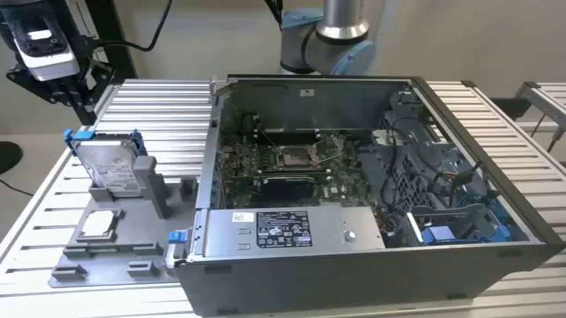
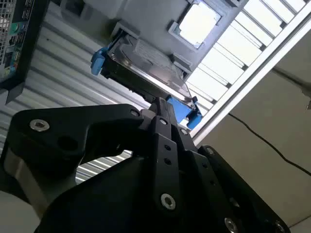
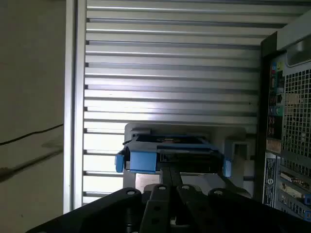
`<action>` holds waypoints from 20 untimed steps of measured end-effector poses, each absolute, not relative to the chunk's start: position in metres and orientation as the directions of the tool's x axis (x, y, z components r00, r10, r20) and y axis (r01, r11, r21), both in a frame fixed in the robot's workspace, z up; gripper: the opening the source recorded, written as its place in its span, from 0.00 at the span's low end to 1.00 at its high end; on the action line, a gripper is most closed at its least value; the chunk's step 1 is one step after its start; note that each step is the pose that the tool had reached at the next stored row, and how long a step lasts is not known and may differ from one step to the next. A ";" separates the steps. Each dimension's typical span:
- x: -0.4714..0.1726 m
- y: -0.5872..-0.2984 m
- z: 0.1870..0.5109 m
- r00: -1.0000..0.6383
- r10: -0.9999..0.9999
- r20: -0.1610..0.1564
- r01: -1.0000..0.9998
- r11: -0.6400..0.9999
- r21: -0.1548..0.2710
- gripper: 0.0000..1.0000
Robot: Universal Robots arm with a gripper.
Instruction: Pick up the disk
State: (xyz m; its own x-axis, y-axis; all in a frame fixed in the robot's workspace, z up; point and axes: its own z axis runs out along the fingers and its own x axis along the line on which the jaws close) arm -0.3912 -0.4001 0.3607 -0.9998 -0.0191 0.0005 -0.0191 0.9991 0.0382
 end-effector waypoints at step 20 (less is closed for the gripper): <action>-0.391 -0.400 0.361 -0.992 -0.126 0.000 -0.126 0.991 0.038 0.00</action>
